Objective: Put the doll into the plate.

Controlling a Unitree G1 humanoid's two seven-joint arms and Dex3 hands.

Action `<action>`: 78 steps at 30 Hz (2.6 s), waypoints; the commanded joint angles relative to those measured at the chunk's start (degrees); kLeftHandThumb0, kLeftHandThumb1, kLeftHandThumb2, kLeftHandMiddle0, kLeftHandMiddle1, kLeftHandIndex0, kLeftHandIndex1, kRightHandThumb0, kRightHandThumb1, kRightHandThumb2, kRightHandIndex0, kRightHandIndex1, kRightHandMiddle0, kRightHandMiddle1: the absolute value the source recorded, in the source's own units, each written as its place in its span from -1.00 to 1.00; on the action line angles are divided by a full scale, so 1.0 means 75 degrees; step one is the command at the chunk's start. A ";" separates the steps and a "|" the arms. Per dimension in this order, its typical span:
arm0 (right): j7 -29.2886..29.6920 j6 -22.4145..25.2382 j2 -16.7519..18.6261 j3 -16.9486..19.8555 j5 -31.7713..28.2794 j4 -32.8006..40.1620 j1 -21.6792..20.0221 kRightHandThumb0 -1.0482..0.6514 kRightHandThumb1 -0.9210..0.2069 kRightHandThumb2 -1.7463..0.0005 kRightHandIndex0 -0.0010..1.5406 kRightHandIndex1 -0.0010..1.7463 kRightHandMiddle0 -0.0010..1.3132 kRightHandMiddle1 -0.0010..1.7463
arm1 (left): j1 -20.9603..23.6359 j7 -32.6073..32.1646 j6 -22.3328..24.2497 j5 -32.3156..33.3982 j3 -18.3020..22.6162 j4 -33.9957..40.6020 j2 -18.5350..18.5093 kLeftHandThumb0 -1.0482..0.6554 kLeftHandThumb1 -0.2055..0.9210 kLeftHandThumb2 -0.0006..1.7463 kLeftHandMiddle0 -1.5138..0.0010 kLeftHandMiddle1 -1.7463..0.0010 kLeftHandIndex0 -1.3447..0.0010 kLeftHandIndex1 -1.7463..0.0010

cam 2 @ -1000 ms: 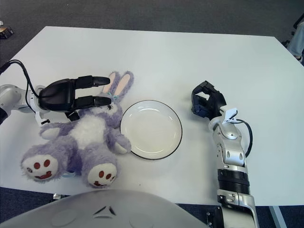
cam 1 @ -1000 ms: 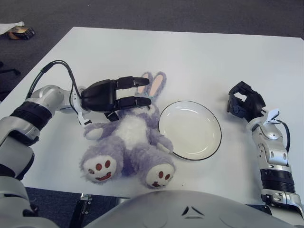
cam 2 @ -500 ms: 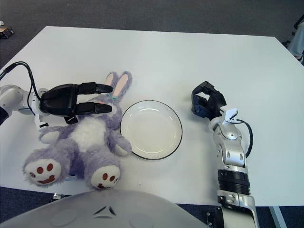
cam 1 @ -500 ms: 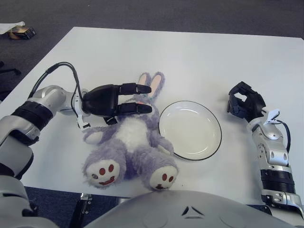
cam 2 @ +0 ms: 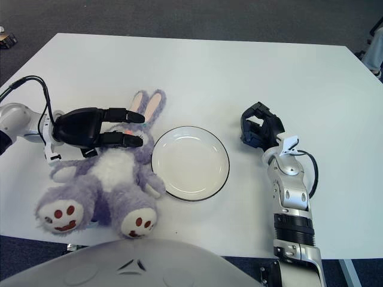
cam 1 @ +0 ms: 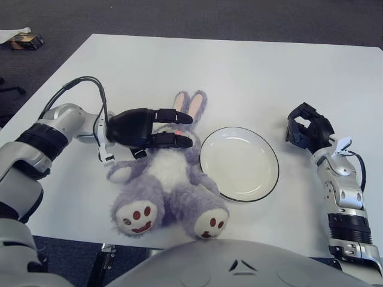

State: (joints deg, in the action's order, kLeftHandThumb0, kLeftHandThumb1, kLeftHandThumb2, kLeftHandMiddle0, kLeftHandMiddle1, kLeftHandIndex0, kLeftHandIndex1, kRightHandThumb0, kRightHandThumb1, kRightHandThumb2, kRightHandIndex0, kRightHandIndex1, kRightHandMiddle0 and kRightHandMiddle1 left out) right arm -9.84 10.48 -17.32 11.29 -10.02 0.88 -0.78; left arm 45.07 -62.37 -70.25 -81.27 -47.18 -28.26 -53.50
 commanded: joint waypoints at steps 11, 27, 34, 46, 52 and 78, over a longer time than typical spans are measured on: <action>0.0131 0.0752 0.0118 -0.0244 0.0210 -0.0216 0.0498 -0.25 -0.36 -0.16 0.24 1.00 -0.35 1.00 | 0.0004 0.0353 -0.0057 -0.0202 -0.0229 0.0143 0.0203 -0.28 0.85 -0.04 0.77 0.16 1.00 -0.06; 0.0120 0.0800 0.0157 -0.0263 0.0114 -0.0105 0.0542 -0.25 -0.37 -0.15 0.23 1.00 -0.35 1.00 | 0.0122 0.0603 -0.0175 -0.0175 -0.0353 0.0107 0.0548 -0.07 0.71 0.18 0.79 -0.03 1.00 -0.16; 0.0108 0.0830 0.0172 -0.0274 0.0090 -0.0064 0.0553 -0.25 -0.37 -0.15 0.22 1.00 -0.36 1.00 | 0.0415 0.1050 -0.0310 -0.0156 -0.0558 -0.0208 0.0897 0.03 0.53 0.30 0.86 -0.19 1.00 -0.23; 0.0108 0.0881 0.0207 -0.0266 0.0063 0.0031 0.0579 -0.25 -0.37 -0.15 0.22 1.00 -0.35 1.00 | 0.0959 0.1290 -0.0483 -0.0280 -0.1021 -0.0682 0.1303 0.43 0.84 -0.17 0.80 -0.84 1.00 -0.35; 0.0127 0.0886 0.0220 -0.0272 0.0083 0.0075 0.0589 -0.25 -0.37 -0.15 0.21 1.00 -0.36 1.00 | 0.0952 0.1532 -0.0385 -0.0130 -0.1072 -0.0894 0.1351 0.61 0.92 -0.32 0.73 -0.98 0.91 -0.45; 0.0055 0.0989 0.0181 -0.0228 0.0044 0.0144 0.0604 -0.25 -0.38 -0.14 0.22 1.00 -0.36 1.00 | 0.1171 0.5861 -0.0968 0.3115 -0.0912 -0.2707 0.1733 0.22 0.14 0.26 0.31 -1.00 0.27 -0.68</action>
State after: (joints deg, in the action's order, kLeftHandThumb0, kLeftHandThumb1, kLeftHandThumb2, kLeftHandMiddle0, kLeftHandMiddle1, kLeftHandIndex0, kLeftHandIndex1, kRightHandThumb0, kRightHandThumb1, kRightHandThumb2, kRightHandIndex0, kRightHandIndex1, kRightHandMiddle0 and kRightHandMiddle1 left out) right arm -8.48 12.47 -16.63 10.97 -9.77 5.42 0.58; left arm 53.84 -35.29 -78.44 -61.38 -52.57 -42.64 -40.99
